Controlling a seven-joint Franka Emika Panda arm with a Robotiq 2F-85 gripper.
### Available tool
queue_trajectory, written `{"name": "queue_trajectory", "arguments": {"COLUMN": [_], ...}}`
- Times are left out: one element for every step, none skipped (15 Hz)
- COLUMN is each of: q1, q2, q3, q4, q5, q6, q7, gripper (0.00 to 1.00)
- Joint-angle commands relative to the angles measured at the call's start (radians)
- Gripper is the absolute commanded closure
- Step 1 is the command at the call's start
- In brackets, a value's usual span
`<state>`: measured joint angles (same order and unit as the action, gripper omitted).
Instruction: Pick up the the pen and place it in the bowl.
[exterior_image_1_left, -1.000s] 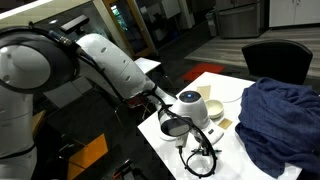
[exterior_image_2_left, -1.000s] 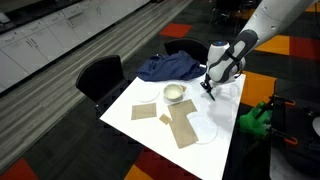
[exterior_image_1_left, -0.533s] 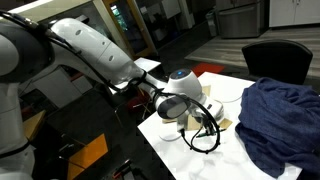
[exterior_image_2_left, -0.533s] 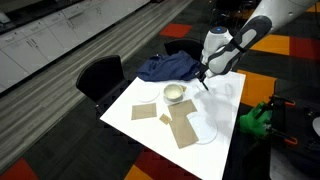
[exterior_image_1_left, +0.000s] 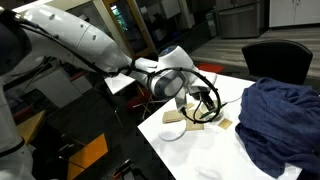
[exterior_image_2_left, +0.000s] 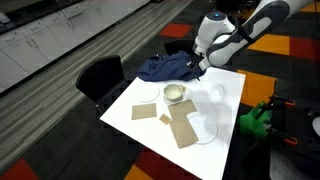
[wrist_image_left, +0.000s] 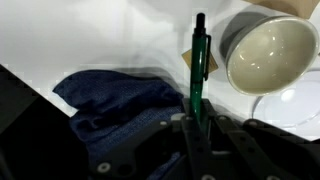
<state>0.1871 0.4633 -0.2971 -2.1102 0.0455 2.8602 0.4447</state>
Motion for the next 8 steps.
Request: {"name": "queue_trajectory", "arguments": {"q1": [0.047, 0.057, 0.075, 0.081, 0.096, 0.103, 0.109, 0.116], "q2": [-0.005, -0.001, 0.007, 0.013, 0.019, 0.03, 0.039, 0.053], "q3": [-0.031, -0.036, -0.051, -0.052, -0.064, -0.066, -0.067, -0.071], "q4": [0.033, 0.046, 0.06, 0.071, 0.083, 0.098, 0.111, 0.126], "q5": [-0.063, -0.077, -0.092, -0.096, -0.108, -0.112, -0.113, -0.112], "q6": [0.036, 0.041, 0.047, 0.054, 0.051, 0.052, 0.052, 0.055], "q7": [0.068, 0.077, 0.098, 0.102, 0.12, 0.131, 0.135, 0.146], "gripper": [0.97, 0.97, 0.97, 0.97, 0.97, 0.97, 0.97, 0.97]}}
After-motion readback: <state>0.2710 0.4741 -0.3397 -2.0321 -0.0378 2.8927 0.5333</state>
